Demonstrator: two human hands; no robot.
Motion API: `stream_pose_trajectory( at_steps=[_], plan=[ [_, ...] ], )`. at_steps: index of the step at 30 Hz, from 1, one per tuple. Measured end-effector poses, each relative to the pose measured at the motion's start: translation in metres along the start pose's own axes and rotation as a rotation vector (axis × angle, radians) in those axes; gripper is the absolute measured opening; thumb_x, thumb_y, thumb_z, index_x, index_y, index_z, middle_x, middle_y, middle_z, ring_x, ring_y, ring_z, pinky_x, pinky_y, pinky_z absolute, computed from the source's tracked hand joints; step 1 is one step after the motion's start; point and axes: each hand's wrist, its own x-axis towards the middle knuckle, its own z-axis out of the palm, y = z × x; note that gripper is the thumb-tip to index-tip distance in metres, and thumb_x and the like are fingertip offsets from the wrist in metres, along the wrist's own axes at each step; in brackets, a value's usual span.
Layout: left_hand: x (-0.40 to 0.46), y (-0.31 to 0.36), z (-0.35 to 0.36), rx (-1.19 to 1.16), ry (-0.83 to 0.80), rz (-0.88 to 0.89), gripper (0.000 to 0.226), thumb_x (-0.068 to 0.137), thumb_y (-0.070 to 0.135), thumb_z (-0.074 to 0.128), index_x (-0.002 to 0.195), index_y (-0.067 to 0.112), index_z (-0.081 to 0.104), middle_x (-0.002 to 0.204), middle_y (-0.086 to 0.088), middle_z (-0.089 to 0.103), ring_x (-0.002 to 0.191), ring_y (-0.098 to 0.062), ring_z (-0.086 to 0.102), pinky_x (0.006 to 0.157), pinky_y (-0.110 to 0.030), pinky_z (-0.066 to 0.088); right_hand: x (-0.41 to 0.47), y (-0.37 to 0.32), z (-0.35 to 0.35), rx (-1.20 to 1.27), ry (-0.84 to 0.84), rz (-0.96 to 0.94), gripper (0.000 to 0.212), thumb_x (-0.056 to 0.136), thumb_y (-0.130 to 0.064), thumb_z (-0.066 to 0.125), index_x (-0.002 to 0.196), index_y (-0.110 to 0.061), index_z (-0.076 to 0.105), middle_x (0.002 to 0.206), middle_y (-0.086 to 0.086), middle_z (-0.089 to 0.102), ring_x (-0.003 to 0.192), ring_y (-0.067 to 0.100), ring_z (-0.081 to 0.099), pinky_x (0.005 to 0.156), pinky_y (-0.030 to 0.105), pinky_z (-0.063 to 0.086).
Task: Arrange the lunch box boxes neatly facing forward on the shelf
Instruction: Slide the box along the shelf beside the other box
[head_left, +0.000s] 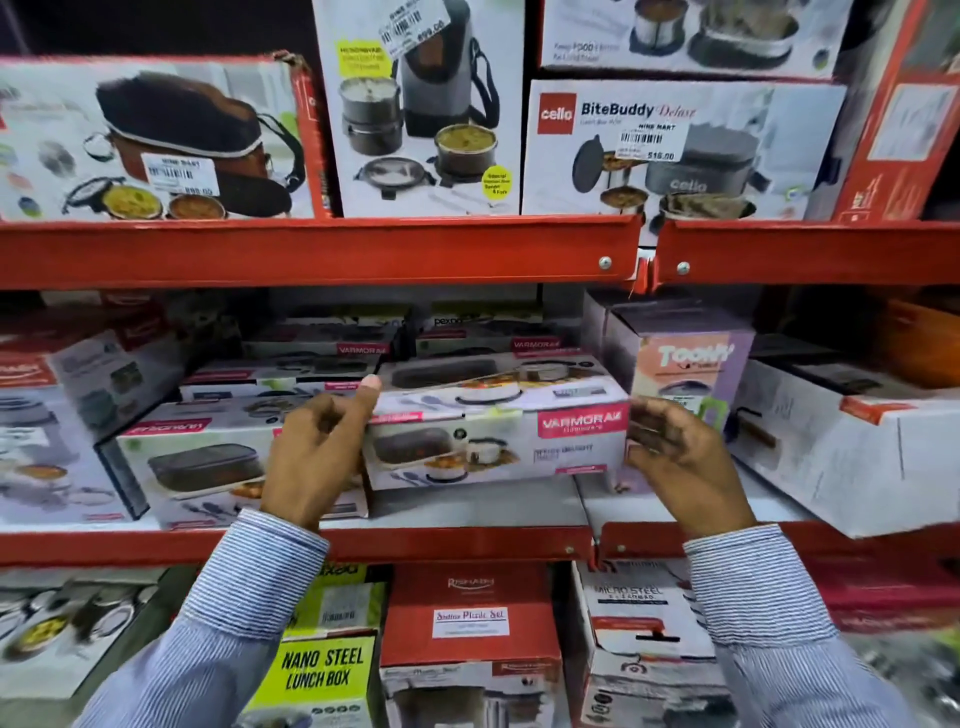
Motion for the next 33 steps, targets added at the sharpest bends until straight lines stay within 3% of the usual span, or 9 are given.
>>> stream_pose_trajectory(
  at_steps=[2, 5, 9, 13, 16, 18, 22, 26, 33],
  plan=[
    [0.004, -0.007, 0.0, -0.004, 0.022, 0.016, 0.035, 0.086, 0.047, 0.062, 0.065, 0.021, 0.054, 0.059, -0.001, 0.058, 0.058, -0.025, 0.059, 0.057, -0.041, 0.055, 0.002, 0.0, 0.003, -0.028, 0.057, -0.004, 0.04, 0.082, 0.008, 0.056, 0.086, -0.03, 0.066, 0.076, -0.018, 0.074, 0.083, 0.01, 0.069, 0.069, 0.024, 0.057],
    [0.005, -0.023, 0.005, -0.039, -0.005, 0.01, 0.013, 0.086, 0.025, 0.067, 0.09, 0.013, 0.064, 0.087, -0.009, 0.072, 0.081, -0.027, 0.067, 0.074, -0.046, 0.058, 0.002, 0.009, 0.005, -0.057, 0.133, 0.033, 0.022, 0.085, -0.007, 0.057, 0.085, -0.025, 0.069, 0.071, -0.015, 0.074, 0.077, 0.027, 0.069, 0.076, 0.048, 0.056],
    [-0.001, -0.044, 0.013, -0.052, -0.055, -0.018, 0.039, 0.084, 0.011, 0.069, 0.121, 0.016, 0.06, 0.116, -0.008, 0.073, 0.105, -0.02, 0.069, 0.093, -0.048, 0.056, -0.002, 0.027, 0.005, -0.074, 0.091, 0.087, 0.02, 0.085, -0.019, 0.057, 0.092, -0.031, 0.071, 0.089, -0.007, 0.076, 0.087, 0.028, 0.071, 0.082, 0.054, 0.056],
    [-0.006, -0.057, 0.025, -0.054, -0.059, -0.032, 0.051, 0.078, -0.007, 0.067, 0.125, 0.012, 0.061, 0.12, -0.008, 0.071, 0.11, -0.017, 0.067, 0.1, -0.043, 0.053, -0.005, 0.041, 0.008, -0.092, 0.03, 0.114, 0.017, 0.089, -0.02, 0.055, 0.096, -0.029, 0.067, 0.102, 0.007, 0.074, 0.095, 0.019, 0.069, 0.089, 0.04, 0.054],
    [-0.011, -0.063, 0.034, -0.068, -0.043, -0.057, 0.051, 0.077, -0.012, 0.066, 0.122, 0.009, 0.06, 0.117, -0.007, 0.069, 0.107, -0.015, 0.065, 0.1, -0.038, 0.051, -0.004, 0.05, 0.013, -0.141, 0.001, 0.161, 0.018, 0.081, -0.008, 0.066, 0.098, -0.016, 0.064, 0.099, 0.009, 0.073, 0.074, -0.005, 0.067, 0.069, 0.013, 0.052],
    [-0.013, -0.067, 0.038, -0.069, -0.034, -0.072, 0.049, 0.077, -0.014, 0.064, 0.12, 0.008, 0.06, 0.115, -0.007, 0.068, 0.105, -0.016, 0.065, 0.1, -0.038, 0.051, -0.003, 0.06, 0.016, -0.191, 0.008, 0.183, 0.022, 0.079, -0.003, 0.068, 0.097, -0.013, 0.062, 0.1, 0.013, 0.072, 0.066, -0.013, 0.063, 0.06, 0.005, 0.047],
    [-0.017, -0.078, 0.042, -0.012, -0.031, -0.081, 0.045, 0.076, -0.012, 0.064, 0.108, 0.018, 0.058, 0.104, -0.004, 0.068, 0.102, -0.019, 0.067, 0.097, -0.041, 0.054, -0.006, 0.073, 0.018, -0.286, 0.022, 0.179, 0.026, 0.076, -0.005, 0.072, 0.096, -0.018, 0.061, 0.101, 0.011, 0.074, 0.066, -0.016, 0.061, 0.064, 0.002, 0.047],
    [-0.018, -0.086, 0.041, 0.03, -0.024, -0.07, 0.042, 0.075, -0.009, 0.068, 0.111, 0.012, 0.06, 0.107, -0.009, 0.072, 0.095, -0.015, 0.069, 0.093, -0.045, 0.057, -0.009, 0.073, 0.019, -0.331, 0.046, 0.151, 0.025, 0.075, -0.008, 0.073, 0.093, -0.021, 0.063, 0.096, 0.009, 0.075, 0.066, -0.019, 0.061, 0.063, -0.002, 0.044],
    [-0.02, -0.087, 0.042, 0.066, -0.043, -0.058, 0.054, 0.076, 0.005, 0.076, 0.127, 0.003, 0.058, 0.116, -0.012, 0.071, 0.104, -0.017, 0.067, 0.097, -0.043, 0.055, -0.013, 0.075, 0.019, -0.335, 0.031, 0.131, 0.037, 0.075, -0.011, 0.075, 0.111, -0.012, 0.066, 0.105, 0.005, 0.073, 0.088, 0.006, 0.069, 0.073, 0.007, 0.049]
  ],
)
